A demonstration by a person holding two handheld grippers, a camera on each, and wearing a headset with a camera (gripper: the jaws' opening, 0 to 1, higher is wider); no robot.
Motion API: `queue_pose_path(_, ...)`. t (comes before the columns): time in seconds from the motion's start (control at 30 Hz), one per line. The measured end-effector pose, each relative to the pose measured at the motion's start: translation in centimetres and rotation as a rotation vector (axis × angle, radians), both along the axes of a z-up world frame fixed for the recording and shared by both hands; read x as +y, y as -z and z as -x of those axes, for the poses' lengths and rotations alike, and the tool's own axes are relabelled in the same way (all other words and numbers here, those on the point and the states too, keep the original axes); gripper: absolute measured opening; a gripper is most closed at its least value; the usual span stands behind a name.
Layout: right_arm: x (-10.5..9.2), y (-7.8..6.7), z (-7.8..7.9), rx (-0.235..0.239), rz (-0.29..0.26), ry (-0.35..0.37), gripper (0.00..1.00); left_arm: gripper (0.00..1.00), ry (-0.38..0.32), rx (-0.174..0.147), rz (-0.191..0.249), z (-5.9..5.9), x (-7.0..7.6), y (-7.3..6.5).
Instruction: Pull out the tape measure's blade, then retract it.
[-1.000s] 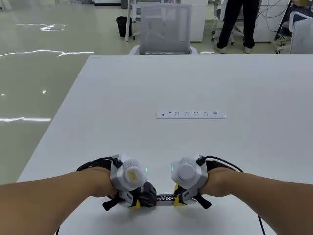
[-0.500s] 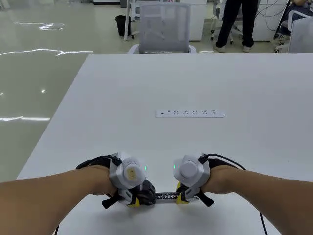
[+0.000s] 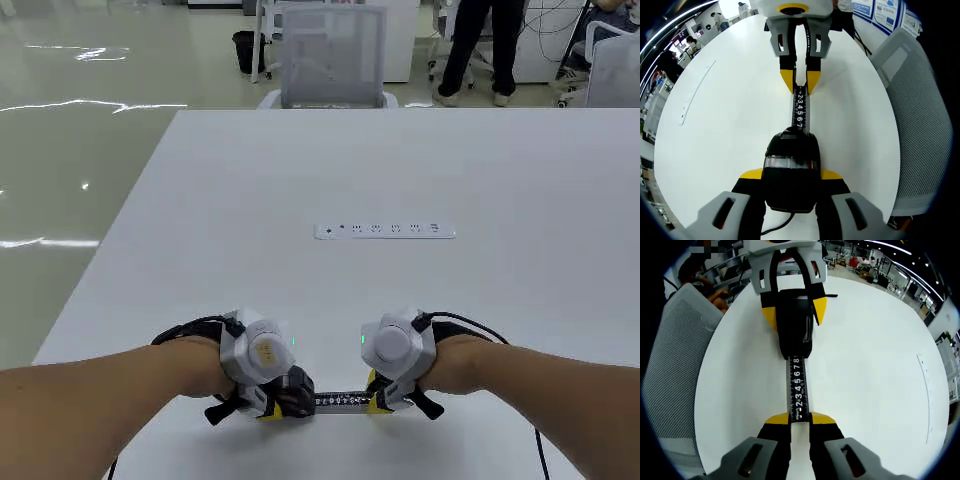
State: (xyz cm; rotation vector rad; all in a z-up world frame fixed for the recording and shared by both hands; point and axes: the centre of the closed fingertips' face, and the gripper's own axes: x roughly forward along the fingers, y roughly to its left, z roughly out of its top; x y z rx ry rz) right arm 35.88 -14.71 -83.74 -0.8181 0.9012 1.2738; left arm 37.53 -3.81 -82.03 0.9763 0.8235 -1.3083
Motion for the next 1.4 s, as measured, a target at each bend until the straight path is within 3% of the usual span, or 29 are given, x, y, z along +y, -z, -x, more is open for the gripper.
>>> queue_pose_path(1.4,-3.3,0.1,0.3,0.006,0.031,0.02,0.12,0.34,-0.01,0.002,0.01,0.0,0.0,-0.1)
